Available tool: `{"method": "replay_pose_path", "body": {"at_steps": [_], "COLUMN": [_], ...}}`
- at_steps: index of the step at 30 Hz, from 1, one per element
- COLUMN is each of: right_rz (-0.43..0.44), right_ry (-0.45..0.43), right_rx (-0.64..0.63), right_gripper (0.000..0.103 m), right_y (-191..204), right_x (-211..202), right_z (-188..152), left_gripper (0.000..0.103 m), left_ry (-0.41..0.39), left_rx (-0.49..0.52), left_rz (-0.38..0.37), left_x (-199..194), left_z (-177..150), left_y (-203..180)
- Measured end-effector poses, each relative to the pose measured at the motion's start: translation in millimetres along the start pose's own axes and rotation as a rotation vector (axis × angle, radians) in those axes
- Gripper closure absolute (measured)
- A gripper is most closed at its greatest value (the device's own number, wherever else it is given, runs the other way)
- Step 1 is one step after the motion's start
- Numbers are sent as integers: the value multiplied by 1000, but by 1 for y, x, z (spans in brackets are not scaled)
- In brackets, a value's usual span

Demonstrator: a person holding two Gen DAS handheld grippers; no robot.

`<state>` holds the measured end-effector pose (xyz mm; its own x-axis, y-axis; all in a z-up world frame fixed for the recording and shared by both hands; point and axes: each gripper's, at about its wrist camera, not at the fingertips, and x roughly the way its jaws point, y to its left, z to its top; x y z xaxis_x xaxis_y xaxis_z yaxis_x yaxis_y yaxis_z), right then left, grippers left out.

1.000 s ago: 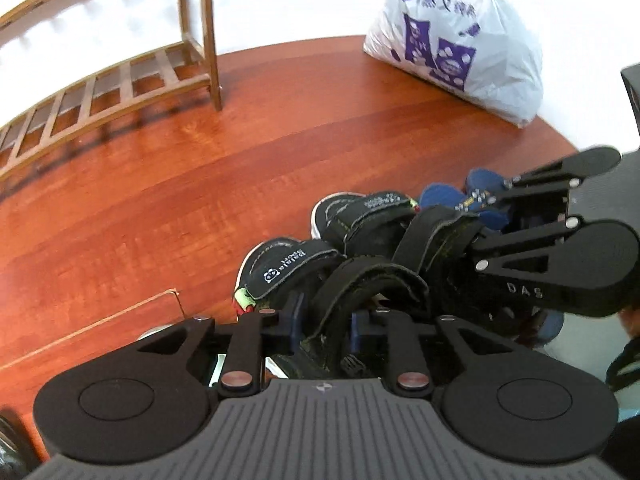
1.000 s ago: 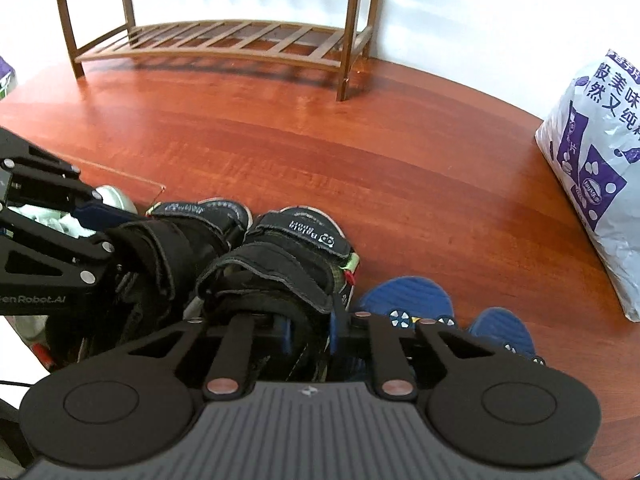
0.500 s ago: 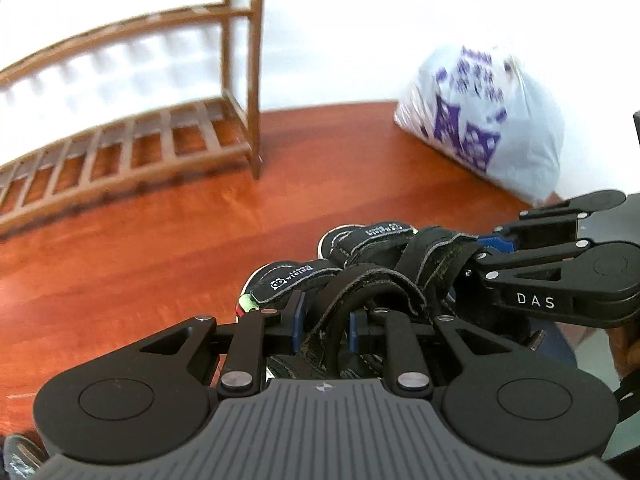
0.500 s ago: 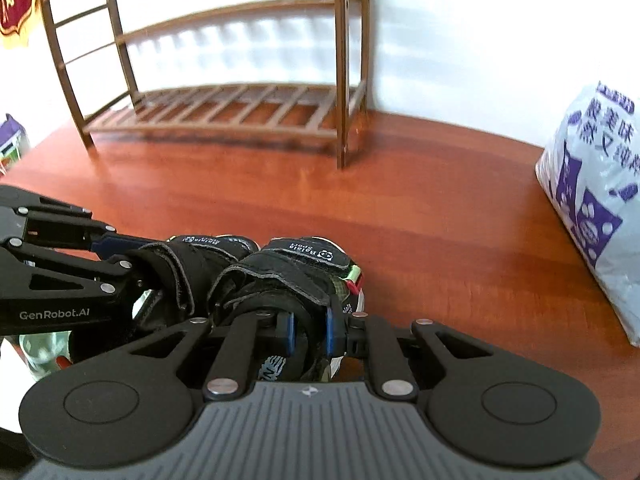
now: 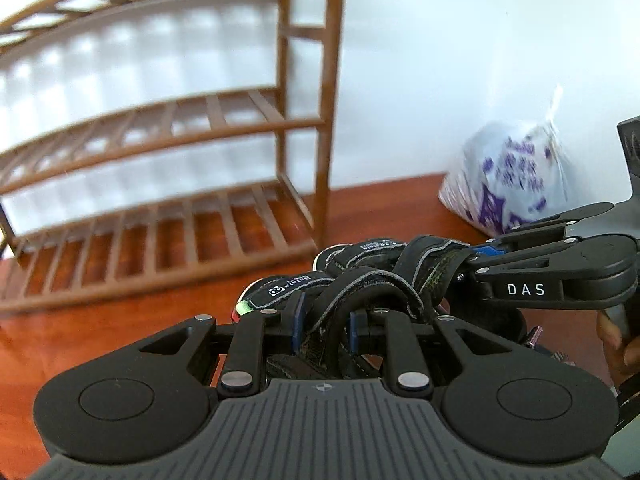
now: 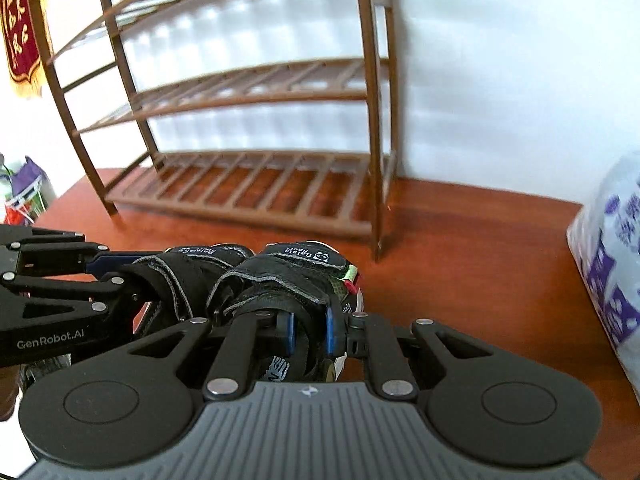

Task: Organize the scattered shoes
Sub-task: 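Lift both black sandals with both tools and carry them toward the shoe rack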

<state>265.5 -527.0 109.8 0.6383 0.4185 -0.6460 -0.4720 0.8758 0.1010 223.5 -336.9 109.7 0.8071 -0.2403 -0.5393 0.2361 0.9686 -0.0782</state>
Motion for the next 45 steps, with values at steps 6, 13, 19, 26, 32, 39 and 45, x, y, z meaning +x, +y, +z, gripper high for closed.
{"method": "replay_pose_path", "body": {"at_steps": [6,13,19,26,32,39,45], "right_rz": [7,-5,-37,-112,-168,-208,-221], "right_ry": [-64,-145,-187,-232,-253,-252,-243], "right_rx": [-14,-4,16,18,41,14,17], "right_gripper": [87,86,85,85,85,84,84], "right_y": [15,30,26,29,26,32,33], "right_x": [7,17,36,66,96,118,135], "right_z": [57,129,172,213,236,238,238], "left_gripper": [80,80,80,80,80,80,80], "left_ry": [-70,-134,-162,-183,-173,-143,-128], "left_rx": [4,19,5,-8,-20,-44,-57], "left_rz": [27,44,43,50,36,46,54], "left_x": [-3,5,27,59,85,105,117], "left_z": [41,92,122,150,166,165,161], "left_y": [28,58,85,107,121,137,148]}}
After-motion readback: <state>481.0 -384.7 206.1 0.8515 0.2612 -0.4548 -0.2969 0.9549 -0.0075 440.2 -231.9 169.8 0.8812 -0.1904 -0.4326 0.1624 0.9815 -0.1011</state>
